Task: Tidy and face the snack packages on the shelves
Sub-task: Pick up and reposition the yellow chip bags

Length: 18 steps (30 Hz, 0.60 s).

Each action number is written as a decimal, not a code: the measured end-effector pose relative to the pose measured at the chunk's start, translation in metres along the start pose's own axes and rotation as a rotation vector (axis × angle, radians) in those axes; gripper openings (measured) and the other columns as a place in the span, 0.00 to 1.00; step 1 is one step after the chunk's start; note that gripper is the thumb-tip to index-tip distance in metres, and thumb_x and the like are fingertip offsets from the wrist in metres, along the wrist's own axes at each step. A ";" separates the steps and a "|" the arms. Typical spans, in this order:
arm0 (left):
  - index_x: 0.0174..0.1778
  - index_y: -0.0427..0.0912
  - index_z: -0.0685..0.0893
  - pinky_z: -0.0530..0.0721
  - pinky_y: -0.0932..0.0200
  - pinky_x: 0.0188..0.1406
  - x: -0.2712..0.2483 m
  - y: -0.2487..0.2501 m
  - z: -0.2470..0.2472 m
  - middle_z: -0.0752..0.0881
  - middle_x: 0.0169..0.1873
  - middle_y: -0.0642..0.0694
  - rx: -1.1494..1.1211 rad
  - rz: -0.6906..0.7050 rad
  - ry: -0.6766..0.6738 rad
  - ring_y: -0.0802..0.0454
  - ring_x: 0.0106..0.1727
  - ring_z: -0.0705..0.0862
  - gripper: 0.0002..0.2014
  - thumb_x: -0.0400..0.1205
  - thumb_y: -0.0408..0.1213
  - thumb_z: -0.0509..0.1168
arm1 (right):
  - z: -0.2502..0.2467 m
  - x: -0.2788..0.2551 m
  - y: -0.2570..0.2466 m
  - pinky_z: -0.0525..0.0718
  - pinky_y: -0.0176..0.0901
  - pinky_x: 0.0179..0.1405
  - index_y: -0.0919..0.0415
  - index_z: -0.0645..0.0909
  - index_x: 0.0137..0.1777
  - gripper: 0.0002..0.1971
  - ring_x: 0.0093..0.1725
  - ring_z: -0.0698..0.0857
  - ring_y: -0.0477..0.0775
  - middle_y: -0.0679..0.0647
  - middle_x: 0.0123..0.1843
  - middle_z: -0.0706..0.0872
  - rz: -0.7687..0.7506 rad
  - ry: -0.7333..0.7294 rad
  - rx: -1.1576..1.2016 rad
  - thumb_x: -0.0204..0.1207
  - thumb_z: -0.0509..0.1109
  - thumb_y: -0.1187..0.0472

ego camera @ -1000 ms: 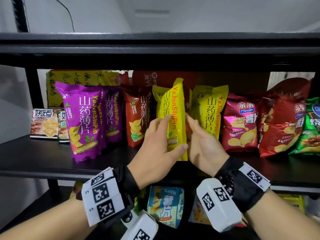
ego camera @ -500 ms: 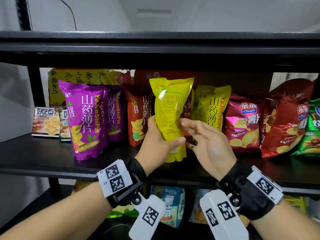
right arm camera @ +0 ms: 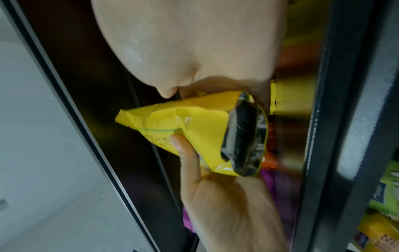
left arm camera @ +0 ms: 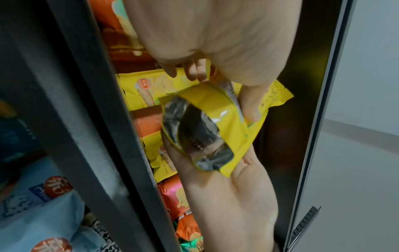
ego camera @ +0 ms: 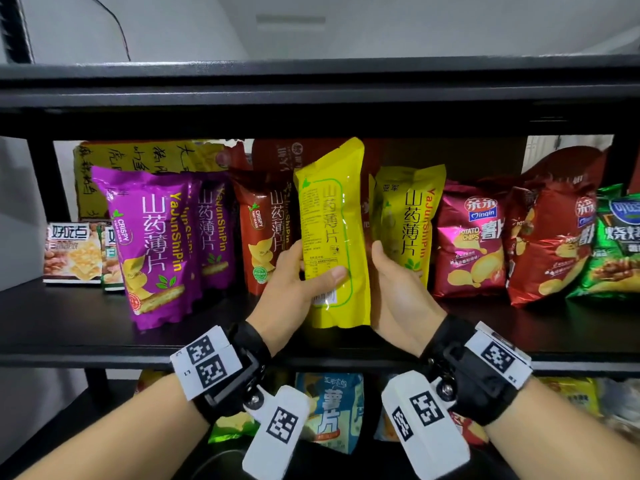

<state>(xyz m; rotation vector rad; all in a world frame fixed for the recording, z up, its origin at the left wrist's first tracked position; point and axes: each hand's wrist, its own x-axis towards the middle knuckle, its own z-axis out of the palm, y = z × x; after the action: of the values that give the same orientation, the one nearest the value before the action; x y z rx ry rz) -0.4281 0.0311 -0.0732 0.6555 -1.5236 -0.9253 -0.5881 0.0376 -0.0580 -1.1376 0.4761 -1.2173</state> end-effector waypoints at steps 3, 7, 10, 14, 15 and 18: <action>0.70 0.66 0.74 0.90 0.54 0.53 0.000 -0.001 -0.005 0.85 0.61 0.46 0.030 0.070 0.108 0.49 0.61 0.88 0.34 0.68 0.51 0.80 | -0.004 0.002 -0.001 0.81 0.64 0.70 0.56 0.74 0.78 0.20 0.69 0.84 0.61 0.60 0.69 0.86 -0.089 0.010 -0.076 0.90 0.53 0.58; 0.70 0.67 0.72 0.91 0.52 0.45 -0.001 -0.002 -0.011 0.84 0.62 0.42 0.045 0.122 0.093 0.45 0.54 0.91 0.34 0.73 0.37 0.76 | -0.007 0.005 -0.004 0.87 0.57 0.62 0.57 0.76 0.76 0.22 0.66 0.87 0.59 0.59 0.66 0.88 -0.142 0.014 -0.145 0.82 0.65 0.64; 0.73 0.62 0.77 0.89 0.41 0.57 -0.002 0.001 -0.013 0.86 0.64 0.44 0.032 0.069 -0.003 0.40 0.61 0.89 0.31 0.75 0.33 0.69 | -0.012 0.006 -0.002 0.89 0.46 0.52 0.59 0.81 0.69 0.27 0.59 0.90 0.56 0.56 0.59 0.92 -0.178 0.048 -0.222 0.67 0.77 0.63; 0.78 0.46 0.75 0.84 0.45 0.66 -0.005 0.006 -0.008 0.86 0.67 0.45 0.042 0.085 -0.110 0.45 0.69 0.84 0.30 0.76 0.37 0.64 | -0.015 0.008 0.006 0.88 0.36 0.43 0.51 0.82 0.61 0.32 0.54 0.92 0.49 0.49 0.54 0.93 -0.284 0.080 -0.350 0.55 0.85 0.67; 0.79 0.46 0.74 0.83 0.48 0.67 -0.005 0.007 -0.006 0.86 0.68 0.47 0.064 0.081 -0.119 0.47 0.69 0.84 0.31 0.77 0.43 0.67 | -0.014 0.009 0.007 0.88 0.34 0.45 0.49 0.81 0.60 0.34 0.54 0.91 0.46 0.45 0.53 0.93 -0.322 0.100 -0.372 0.54 0.86 0.68; 0.74 0.56 0.76 0.86 0.62 0.61 -0.003 0.009 -0.001 0.88 0.65 0.57 0.171 0.056 -0.124 0.58 0.65 0.87 0.29 0.77 0.51 0.74 | -0.012 0.008 0.006 0.89 0.38 0.54 0.46 0.79 0.62 0.37 0.57 0.90 0.44 0.44 0.56 0.92 -0.391 0.130 -0.505 0.56 0.87 0.74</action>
<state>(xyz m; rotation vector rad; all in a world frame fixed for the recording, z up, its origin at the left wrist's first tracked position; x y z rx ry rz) -0.4262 0.0378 -0.0668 0.6842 -1.7374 -0.8116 -0.5922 0.0252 -0.0660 -1.6419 0.7077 -1.5666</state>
